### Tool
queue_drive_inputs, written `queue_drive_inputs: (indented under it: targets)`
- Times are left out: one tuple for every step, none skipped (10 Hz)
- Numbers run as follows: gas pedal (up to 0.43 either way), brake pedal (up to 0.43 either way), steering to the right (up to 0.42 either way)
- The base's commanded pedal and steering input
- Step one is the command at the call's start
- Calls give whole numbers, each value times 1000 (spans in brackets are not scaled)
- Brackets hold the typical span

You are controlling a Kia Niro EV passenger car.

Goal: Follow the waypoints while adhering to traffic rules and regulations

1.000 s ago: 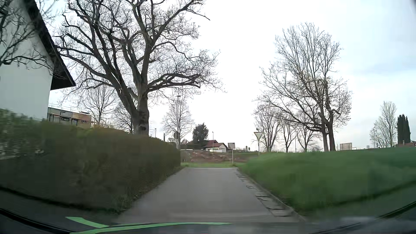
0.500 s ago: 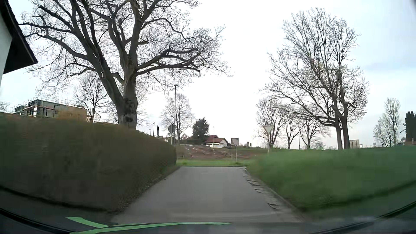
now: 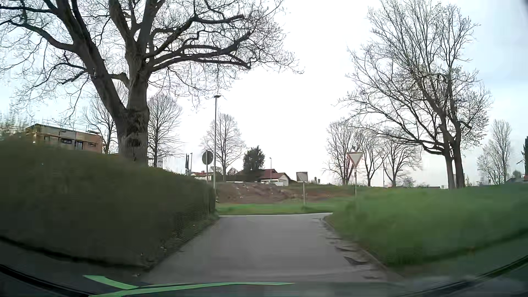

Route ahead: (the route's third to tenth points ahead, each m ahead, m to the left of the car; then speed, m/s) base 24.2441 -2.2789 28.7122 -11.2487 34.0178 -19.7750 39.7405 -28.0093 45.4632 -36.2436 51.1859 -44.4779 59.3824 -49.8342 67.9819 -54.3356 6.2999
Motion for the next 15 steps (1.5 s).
queue_drive_inputs:
  targets:
    - [0,0,1]
    - [0,0,2]
    - [0,0,3]
    - [0,0,6]
    - [0,0,9]
    - [0,0,15]
    - [0,0,19]
    - [0,0,19]
    - [0,0,19]
    - [0,43,19]
    - [0,91,21]
    - [0,122,24]
    - [0,134,26]
    - [0,140,26]
    - [0,146,27]
